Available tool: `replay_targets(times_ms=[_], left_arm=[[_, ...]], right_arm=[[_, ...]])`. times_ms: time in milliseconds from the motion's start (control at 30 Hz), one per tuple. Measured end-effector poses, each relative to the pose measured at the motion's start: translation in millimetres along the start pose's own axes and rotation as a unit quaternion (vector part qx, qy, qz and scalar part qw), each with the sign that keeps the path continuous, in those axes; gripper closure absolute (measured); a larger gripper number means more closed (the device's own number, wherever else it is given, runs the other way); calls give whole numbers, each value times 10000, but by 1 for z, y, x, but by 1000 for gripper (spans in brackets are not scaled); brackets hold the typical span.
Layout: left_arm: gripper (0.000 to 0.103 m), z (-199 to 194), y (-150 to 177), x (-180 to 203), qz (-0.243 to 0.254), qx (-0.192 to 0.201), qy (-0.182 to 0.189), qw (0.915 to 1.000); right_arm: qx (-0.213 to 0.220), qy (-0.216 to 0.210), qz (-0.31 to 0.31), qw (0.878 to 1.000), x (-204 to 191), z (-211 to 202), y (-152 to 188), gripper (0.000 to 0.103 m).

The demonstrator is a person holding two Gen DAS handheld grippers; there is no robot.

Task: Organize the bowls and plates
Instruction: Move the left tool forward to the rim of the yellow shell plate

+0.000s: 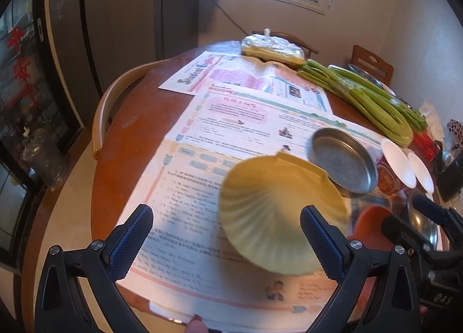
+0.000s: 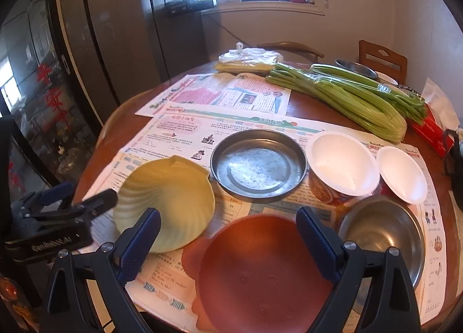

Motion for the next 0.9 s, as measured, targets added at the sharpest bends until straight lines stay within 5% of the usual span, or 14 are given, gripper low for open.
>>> replay_targets(times_ms=[167, 667, 900], left_arm=[[1, 24, -2, -6, 76, -303, 226, 9993], [4, 58, -9, -8, 439, -535, -144, 9975], [36, 67, -7, 0, 456, -749, 35, 9961]], right_arm=[[-255, -108, -150, 9995, -13, 19, 3, 8], [-844, -134, -387, 9956, -29, 64, 15, 20], [-799, -129, -444, 9957, -31, 67, 13, 28]])
Point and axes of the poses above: each gripper's, at about its wrist camera, not at the fingertips, and z roughly the way its jaws point, x to its right, y to its underside, the point moved 9 cm from there along z, roughly the way its jaws point, and after that the axes turned 6 degrees about y, right-handed, at the moved point
